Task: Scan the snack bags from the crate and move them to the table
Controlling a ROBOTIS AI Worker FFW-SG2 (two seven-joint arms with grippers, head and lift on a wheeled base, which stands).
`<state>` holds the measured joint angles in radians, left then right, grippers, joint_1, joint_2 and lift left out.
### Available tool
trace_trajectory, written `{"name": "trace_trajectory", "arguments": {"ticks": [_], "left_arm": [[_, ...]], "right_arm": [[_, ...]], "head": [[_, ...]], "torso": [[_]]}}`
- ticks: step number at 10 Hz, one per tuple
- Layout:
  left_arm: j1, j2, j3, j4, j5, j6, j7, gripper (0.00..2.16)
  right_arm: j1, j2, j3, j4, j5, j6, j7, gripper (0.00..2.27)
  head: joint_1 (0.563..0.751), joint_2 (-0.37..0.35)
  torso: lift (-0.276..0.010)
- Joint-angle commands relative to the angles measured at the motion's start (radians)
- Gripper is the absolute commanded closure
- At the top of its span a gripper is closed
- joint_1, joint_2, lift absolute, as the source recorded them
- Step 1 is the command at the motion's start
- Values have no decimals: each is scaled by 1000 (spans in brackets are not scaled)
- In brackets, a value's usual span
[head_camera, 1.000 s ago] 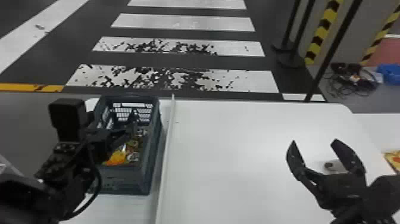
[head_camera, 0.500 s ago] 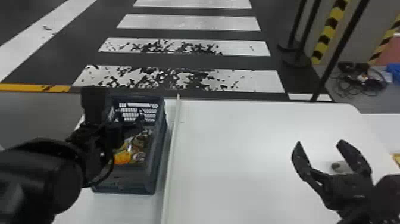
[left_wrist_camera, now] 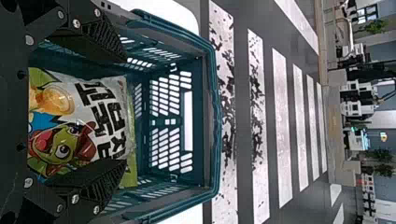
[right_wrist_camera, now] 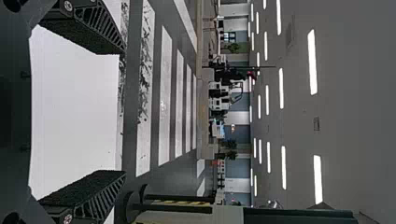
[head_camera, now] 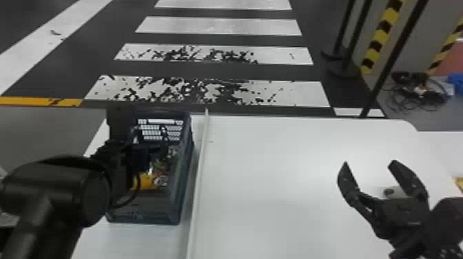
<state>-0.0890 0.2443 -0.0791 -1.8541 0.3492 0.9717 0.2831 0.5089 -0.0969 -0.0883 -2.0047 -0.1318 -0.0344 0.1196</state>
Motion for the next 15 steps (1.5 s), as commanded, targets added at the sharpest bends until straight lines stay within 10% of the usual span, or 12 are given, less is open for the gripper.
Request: {"name": "trace_trajectory", "arguments": {"ticks": [1, 11, 14, 15], "left_arm": [[-17, -10, -4, 41, -3, 3, 1, 262], [-141, -53, -2, 276, -6, 120, -22, 309], [-138, -63, -4, 312, -18, 114, -1, 1851], [-132, -62, -1, 305, -18, 114, -4, 1885]], "right_arm": [[-4, -3, 1, 9, 0, -3, 0, 73], [-13, -35, 33, 29, -12, -34, 0, 76], [-13, -40, 35, 29, -14, -34, 0, 76], [-13, -40, 35, 29, -15, -34, 0, 76]], "head": [[695, 13], [695, 26], [695, 29], [695, 31]], "torso": [[-95], [-95], [-95], [-95]]}}
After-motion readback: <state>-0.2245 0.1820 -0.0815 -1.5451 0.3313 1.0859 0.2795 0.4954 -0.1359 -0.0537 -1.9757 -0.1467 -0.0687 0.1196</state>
